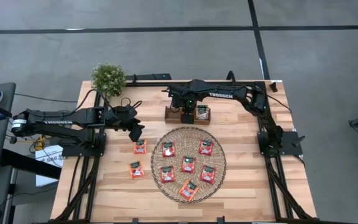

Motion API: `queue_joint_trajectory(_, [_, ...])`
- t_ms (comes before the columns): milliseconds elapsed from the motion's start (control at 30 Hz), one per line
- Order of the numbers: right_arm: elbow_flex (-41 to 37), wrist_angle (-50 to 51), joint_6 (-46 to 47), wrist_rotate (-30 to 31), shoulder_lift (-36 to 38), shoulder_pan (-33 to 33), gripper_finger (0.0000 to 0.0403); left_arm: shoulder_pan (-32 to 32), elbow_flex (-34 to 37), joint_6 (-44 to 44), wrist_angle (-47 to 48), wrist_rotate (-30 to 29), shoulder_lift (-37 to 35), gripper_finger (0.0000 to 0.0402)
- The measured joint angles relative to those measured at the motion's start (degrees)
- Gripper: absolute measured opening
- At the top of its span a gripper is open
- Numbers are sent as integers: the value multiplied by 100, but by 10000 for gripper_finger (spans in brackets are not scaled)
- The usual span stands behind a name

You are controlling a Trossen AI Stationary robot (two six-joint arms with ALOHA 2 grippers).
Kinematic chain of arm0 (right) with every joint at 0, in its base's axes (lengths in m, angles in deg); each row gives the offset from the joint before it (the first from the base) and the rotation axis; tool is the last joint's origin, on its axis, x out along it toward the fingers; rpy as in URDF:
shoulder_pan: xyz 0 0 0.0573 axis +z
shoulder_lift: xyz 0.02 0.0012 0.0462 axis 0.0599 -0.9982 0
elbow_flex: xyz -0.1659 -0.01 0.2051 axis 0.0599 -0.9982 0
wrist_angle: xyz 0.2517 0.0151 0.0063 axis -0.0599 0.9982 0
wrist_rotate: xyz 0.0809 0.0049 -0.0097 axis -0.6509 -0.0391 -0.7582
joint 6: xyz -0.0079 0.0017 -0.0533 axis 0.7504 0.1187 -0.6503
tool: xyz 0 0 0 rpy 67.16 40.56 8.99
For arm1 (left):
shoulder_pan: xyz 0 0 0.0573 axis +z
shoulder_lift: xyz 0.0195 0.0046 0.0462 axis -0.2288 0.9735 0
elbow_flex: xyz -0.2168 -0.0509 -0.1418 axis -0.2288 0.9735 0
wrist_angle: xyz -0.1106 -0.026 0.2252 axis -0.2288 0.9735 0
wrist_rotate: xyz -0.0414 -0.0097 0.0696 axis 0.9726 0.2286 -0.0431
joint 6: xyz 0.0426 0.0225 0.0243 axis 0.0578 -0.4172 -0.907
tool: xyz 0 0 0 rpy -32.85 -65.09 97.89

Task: Pick & Place Tea
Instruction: Put the pink tea bag into the middle section of the wooden organizer

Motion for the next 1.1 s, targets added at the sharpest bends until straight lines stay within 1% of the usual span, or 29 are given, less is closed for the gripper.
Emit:
queue_joint_trajectory(300, [0,82,24,-4,2,-79,5,0,0,0,0,0,0,177])
queue_joint_trajectory(633, [0,139,-2,-4,2,-74,61,0,0,0,0,0,0,177])
queue_joint_trajectory(767, [0,168,-26,-4,2,-76,75,0,0,0,0,0,0,177])
queue_joint_trajectory(1100, [0,240,-61,0,2,-74,76,0,0,4,0,1,0,177])
